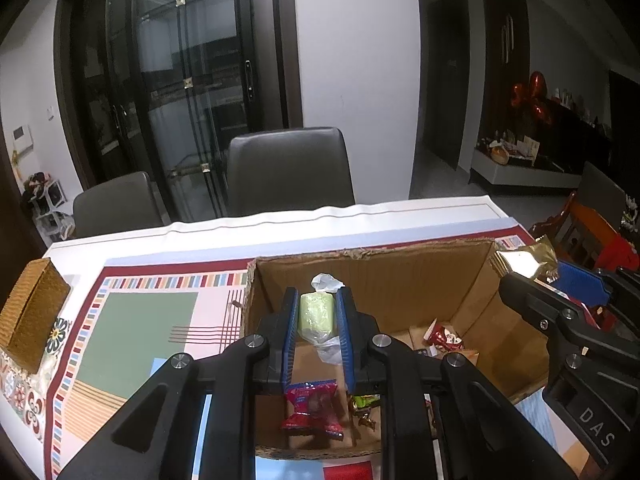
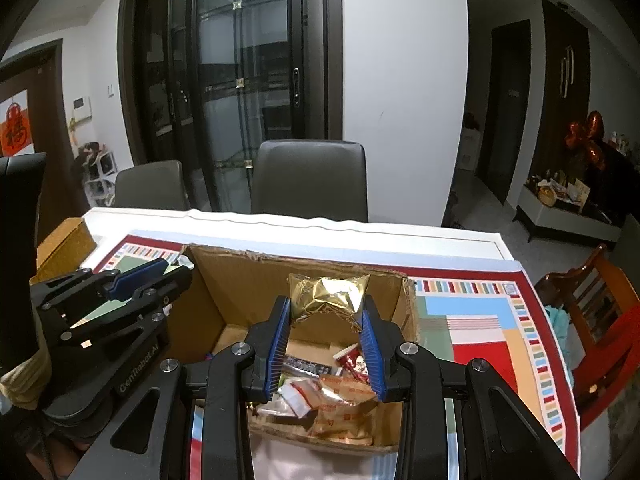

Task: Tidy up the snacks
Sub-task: 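Open both tools to drop the candies into the cardboard box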

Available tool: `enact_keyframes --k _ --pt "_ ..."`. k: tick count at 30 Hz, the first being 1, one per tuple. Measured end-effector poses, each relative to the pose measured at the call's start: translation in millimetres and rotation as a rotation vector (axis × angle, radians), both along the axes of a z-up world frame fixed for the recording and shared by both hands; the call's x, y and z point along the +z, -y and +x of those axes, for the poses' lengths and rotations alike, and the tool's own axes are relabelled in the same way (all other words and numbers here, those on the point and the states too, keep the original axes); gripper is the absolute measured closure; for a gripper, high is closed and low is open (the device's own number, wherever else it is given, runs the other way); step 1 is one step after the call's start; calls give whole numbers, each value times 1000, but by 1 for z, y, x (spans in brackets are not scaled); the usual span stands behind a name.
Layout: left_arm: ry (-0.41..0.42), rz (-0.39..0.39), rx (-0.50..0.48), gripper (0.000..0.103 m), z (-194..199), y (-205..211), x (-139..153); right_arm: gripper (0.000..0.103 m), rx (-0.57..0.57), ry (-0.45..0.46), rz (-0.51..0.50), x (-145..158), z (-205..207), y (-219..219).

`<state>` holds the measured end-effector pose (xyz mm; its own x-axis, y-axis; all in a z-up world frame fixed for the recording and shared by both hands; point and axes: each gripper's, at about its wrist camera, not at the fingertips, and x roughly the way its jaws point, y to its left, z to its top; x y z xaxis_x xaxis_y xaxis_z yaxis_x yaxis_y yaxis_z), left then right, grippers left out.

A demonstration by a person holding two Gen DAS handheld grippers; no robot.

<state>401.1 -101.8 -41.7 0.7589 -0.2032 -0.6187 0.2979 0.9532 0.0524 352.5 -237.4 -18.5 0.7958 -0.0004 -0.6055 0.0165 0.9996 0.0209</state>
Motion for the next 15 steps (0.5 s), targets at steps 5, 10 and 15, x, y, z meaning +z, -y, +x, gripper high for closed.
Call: enact_keyframes --k 5,10,15 --pt "-14 -1 -1 83 2 -2 -4 67 2 -18 3 -5 5 -1" --pt "-30 3 -7 75 5 -2 -7 67 7 -34 -2 -9 6 -3" --pt "-30 6 7 58 4 -5 -9 48 -4 -49 -1 -13 6 -2"
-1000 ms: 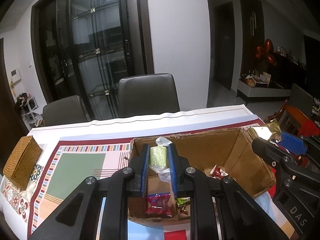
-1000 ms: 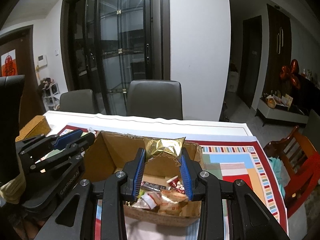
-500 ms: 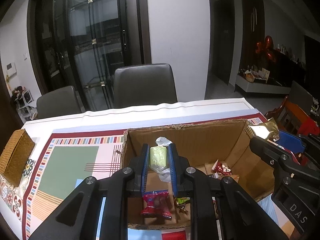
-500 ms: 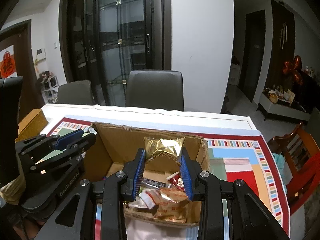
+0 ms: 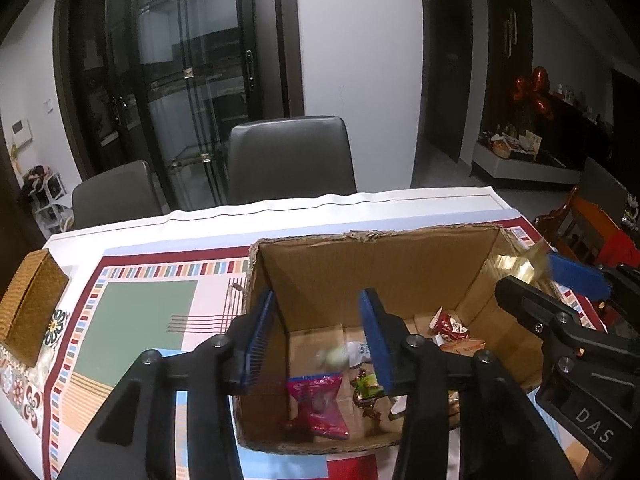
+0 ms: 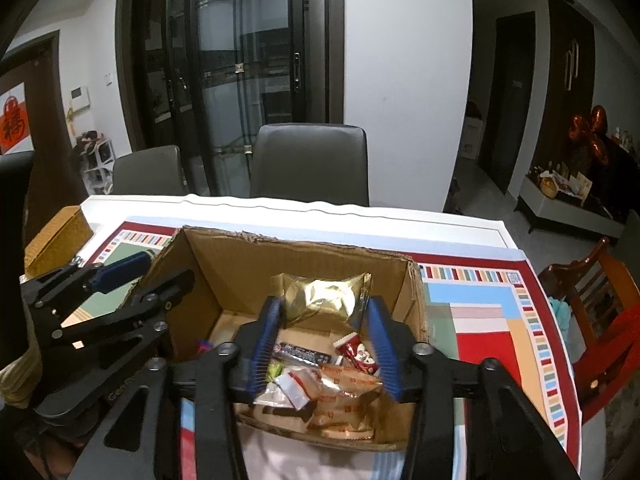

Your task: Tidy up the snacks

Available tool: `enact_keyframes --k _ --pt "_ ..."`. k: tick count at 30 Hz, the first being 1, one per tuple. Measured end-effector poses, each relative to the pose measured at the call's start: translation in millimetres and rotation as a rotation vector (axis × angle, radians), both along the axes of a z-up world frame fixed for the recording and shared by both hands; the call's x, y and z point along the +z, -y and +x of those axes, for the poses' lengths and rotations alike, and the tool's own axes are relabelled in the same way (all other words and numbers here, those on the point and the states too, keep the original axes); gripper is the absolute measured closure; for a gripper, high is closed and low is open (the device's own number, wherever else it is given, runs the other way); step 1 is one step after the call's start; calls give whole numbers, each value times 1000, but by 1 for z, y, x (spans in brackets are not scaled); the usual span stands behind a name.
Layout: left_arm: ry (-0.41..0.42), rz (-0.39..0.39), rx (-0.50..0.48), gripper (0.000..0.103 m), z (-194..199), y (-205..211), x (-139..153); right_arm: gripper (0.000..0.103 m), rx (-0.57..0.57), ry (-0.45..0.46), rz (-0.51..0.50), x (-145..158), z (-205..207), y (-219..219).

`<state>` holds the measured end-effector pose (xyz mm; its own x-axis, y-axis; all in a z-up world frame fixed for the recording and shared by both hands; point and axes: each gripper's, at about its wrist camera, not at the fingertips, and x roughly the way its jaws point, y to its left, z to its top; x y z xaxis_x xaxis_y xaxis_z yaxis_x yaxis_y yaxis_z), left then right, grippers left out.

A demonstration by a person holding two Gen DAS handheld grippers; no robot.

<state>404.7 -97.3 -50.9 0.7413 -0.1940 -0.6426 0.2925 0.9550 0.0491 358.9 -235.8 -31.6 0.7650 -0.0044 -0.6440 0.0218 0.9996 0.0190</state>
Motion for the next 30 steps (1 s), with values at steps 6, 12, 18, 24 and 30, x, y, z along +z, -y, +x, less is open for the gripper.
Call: enact_keyframes --k 6,12,18,24,30 --pt "10 6 16 40 -4 -4 -1 25 -28 0 -2 -1 -2 3" --pt "23 9 46 29 -7 -10 1 23 -39 -7 -9 -1 -3 4" --pt "29 7 61 22 -10 -15 4 20 -46 -3 -13 1 -6 4" --pt "36 0 68 19 -19 -19 10 20 -52 9 -11 7 -14 4" --pt "43 -3 76 19 -35 -26 18 20 -57 32 -7 15 -31 3"
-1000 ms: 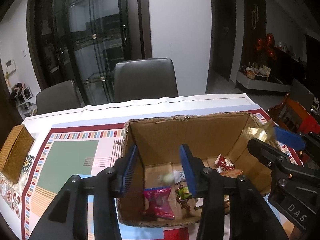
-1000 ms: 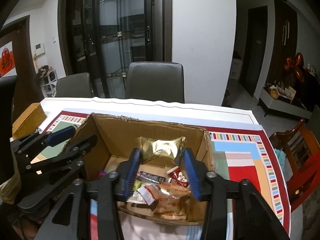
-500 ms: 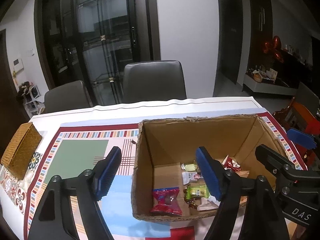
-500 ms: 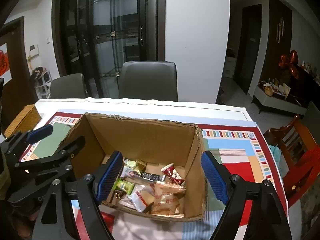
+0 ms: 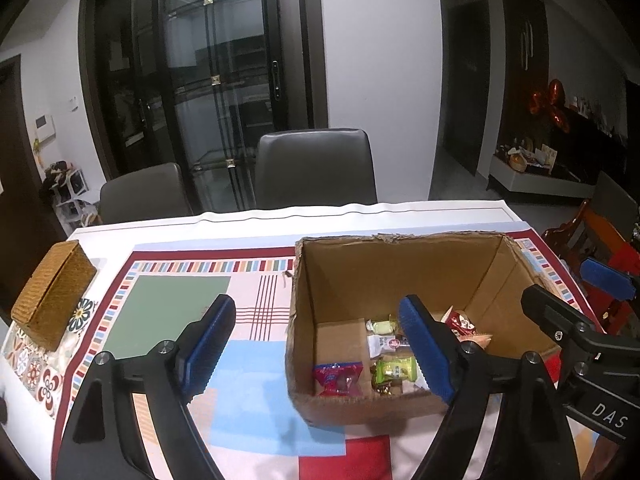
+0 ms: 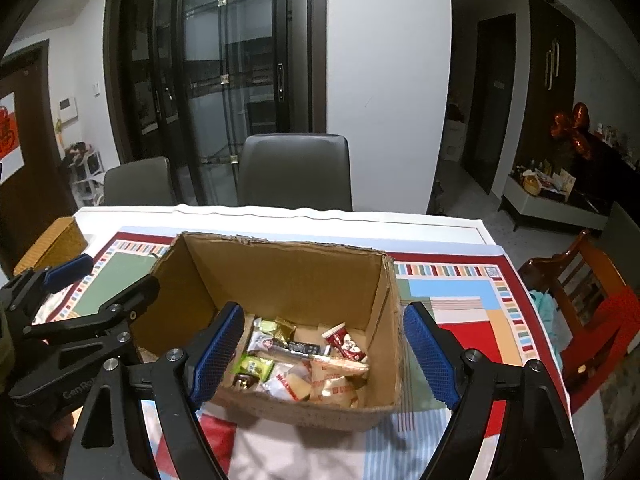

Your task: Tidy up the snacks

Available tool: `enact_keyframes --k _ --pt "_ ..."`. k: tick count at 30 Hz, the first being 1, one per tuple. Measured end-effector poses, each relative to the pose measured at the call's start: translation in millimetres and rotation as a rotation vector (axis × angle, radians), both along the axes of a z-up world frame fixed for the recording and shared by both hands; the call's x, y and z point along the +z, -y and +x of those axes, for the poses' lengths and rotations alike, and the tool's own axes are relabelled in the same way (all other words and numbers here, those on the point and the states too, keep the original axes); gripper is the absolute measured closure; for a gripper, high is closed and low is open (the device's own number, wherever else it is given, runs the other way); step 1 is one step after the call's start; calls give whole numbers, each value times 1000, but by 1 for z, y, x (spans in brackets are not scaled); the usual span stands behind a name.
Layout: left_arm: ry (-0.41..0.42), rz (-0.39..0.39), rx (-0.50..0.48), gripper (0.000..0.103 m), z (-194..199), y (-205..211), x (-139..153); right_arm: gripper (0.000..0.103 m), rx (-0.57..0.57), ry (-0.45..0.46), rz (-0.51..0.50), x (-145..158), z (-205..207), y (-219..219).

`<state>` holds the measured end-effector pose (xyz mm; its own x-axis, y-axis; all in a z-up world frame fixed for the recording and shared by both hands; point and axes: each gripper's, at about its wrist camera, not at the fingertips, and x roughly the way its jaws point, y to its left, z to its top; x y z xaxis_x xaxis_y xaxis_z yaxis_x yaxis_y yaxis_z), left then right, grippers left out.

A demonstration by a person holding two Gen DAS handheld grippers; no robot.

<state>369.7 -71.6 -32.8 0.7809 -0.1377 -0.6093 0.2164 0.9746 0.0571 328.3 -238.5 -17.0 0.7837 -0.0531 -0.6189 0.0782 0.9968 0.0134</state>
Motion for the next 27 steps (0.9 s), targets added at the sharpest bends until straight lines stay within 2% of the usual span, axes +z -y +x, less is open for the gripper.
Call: enact_keyframes --k 11,27 --pt "8 9 9 19 -48 -9 9 20 -22 50 2 13 -46 -4" --pt "14 5 -10 19 -129 -18 7 20 -42 91 -5 22 -123 -8"
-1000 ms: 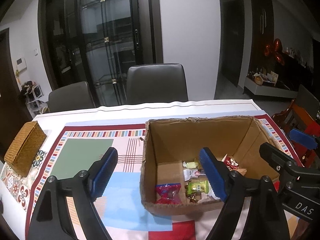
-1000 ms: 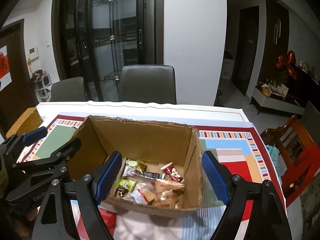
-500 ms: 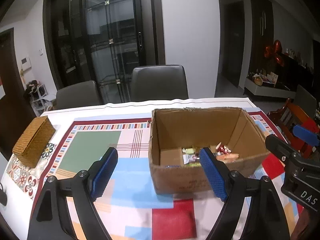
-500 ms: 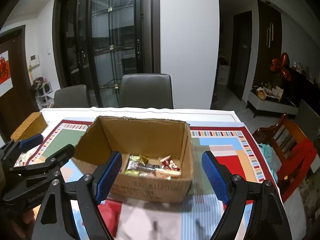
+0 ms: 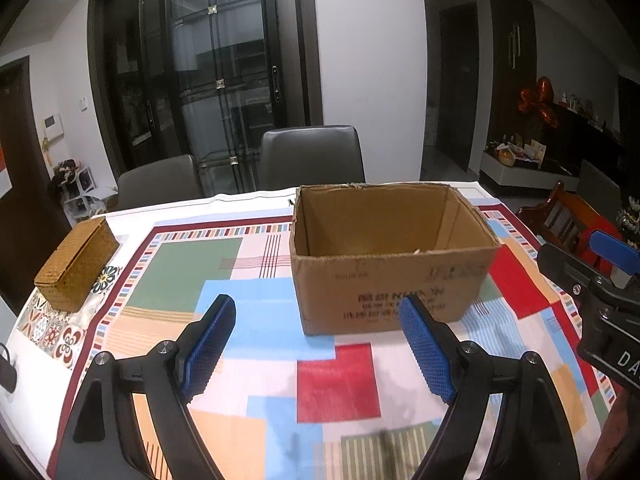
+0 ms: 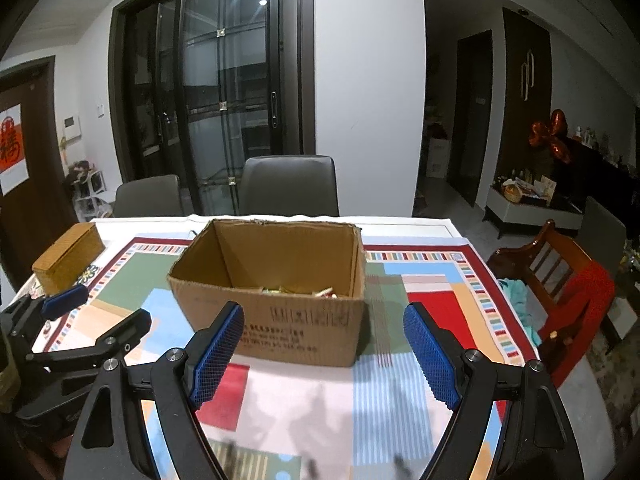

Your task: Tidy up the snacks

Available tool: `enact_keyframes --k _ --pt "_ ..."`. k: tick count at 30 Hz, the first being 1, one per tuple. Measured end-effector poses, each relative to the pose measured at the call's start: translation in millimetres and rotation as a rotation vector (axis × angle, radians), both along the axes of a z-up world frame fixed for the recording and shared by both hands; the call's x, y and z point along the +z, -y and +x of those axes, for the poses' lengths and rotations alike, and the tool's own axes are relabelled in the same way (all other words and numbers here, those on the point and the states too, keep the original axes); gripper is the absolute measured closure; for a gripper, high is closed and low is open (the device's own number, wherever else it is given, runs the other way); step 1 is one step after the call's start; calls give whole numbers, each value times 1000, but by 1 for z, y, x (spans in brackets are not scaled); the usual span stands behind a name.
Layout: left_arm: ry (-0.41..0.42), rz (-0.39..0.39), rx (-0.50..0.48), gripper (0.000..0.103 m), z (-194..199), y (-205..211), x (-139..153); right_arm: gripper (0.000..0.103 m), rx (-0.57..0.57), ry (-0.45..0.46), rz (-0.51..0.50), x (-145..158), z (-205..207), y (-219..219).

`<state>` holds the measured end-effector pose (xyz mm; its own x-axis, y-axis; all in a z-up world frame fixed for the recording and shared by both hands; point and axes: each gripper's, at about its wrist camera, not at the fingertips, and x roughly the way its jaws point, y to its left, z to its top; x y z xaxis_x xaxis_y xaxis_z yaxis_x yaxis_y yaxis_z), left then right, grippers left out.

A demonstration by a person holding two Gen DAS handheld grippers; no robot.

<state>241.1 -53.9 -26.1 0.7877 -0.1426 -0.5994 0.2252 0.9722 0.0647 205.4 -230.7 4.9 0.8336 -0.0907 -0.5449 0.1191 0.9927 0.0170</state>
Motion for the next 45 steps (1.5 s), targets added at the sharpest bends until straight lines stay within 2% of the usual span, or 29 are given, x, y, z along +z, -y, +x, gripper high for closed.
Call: enact_keyframes --k 3,6,17,19,26,28,33,45 --pt "3 -1 0 19 -12 -1 0 20 -3 -4 2 -1 -11 0" --pt "12 3 2 19 -24 -4 0 15 -3 -2 0 -2 -23 1" --pt "6 -9 38 19 -73 -21 -8 15 -5 10 18 -8 -73 -3" --pt "0 -11 38 19 -80 -23 -9 11 -11 11 21 -8 -81 -4" --pt "52 14 61 11 -108 -24 -3 10 -40 15 13 -8 -105 -1" --pt "58 13 67 5 -116 -25 -2 10 -50 18 15 -8 -113 0" --pt "83 25 75 1 -139 -27 -1 6 -81 16 48 -7 -132 7" --pt "109 13 114 0 -174 -38 7 6 -108 40 38 -1 -164 6"
